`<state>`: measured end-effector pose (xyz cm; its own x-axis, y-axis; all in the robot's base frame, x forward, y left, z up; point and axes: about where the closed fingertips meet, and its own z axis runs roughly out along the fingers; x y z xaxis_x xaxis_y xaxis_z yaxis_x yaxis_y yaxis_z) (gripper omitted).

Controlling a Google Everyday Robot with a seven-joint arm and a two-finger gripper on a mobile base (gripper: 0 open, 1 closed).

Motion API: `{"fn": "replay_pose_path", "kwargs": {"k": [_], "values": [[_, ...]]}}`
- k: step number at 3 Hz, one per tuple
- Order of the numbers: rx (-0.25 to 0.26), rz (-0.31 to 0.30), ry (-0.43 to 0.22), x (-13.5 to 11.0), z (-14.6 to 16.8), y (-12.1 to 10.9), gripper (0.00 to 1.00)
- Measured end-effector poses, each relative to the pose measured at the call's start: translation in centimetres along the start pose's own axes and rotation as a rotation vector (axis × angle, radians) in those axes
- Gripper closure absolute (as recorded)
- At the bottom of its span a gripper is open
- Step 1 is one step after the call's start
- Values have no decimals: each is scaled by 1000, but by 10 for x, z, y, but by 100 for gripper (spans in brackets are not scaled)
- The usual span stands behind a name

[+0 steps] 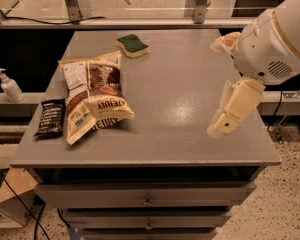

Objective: Pick brown chip bag

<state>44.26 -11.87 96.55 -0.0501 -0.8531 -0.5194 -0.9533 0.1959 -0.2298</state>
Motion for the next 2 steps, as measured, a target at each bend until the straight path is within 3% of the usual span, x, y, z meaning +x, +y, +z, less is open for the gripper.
{"fn": "replay_pose_path", "kwargs": {"k": [1, 2], "values": [[-6, 27, -10, 8, 9, -7, 0], [-41, 23, -75, -15, 42, -10, 0]]}}
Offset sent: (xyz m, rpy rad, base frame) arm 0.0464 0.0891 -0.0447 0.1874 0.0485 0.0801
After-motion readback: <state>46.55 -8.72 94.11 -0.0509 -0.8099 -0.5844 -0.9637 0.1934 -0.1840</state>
